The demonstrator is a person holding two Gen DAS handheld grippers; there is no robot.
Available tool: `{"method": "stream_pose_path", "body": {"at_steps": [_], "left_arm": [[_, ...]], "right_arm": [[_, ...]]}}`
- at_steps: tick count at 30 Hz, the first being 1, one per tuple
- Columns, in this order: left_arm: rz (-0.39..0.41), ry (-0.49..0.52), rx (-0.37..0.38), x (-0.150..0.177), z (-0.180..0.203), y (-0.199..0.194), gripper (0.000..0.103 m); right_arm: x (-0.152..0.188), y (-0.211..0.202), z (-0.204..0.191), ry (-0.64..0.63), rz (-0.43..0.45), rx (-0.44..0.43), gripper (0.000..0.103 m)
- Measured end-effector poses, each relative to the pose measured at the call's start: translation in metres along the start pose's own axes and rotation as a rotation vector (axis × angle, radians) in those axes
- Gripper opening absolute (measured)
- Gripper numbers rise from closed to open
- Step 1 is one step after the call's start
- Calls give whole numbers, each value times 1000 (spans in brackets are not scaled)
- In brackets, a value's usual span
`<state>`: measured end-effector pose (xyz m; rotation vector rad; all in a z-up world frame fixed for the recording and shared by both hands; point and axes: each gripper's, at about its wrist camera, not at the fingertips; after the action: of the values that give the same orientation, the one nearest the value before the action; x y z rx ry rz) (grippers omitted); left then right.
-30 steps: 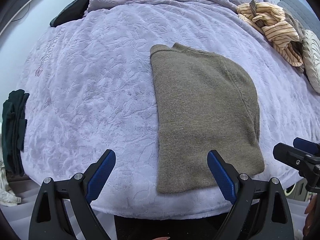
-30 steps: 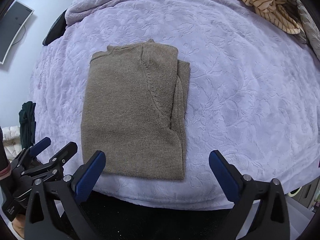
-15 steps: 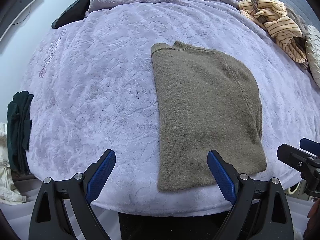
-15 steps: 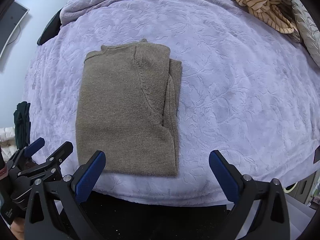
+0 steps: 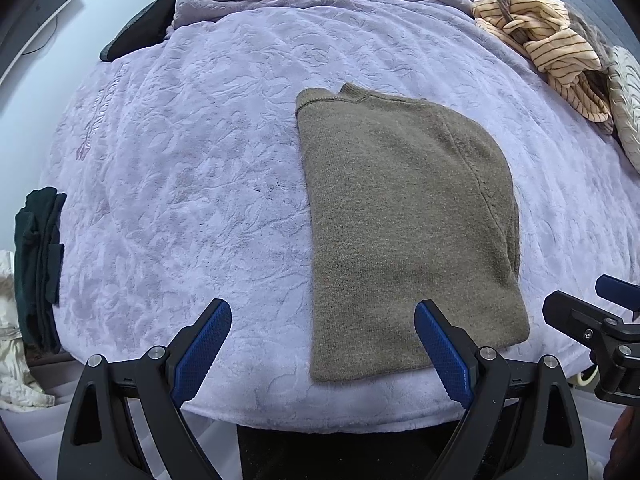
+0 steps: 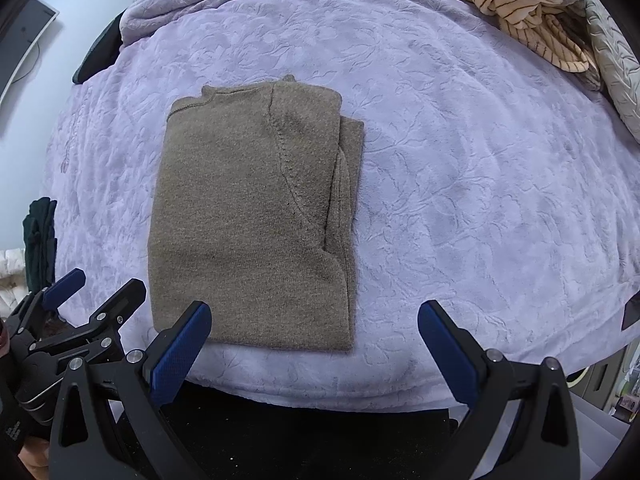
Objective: Fold small clothes
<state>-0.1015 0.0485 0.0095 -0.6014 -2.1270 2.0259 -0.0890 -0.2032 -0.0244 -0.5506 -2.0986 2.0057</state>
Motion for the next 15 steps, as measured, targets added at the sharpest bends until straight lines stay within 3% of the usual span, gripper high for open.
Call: {"method": "stream_pose_path", "body": {"at_steps": [15], "left_arm": [[3, -9, -1, 1, -4, -2, 94]], "right_arm": [[0, 2, -1, -1, -9, 1, 103]]}}
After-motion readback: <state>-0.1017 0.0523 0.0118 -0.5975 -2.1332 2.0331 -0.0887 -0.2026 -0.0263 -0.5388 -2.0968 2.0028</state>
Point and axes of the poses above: each gripper's, at about its wrist camera, not at the fingertips, and y roughly the way its jaws point, z to its right, x to its underside, and after that the axes turned 5 degrees about y, right-handed
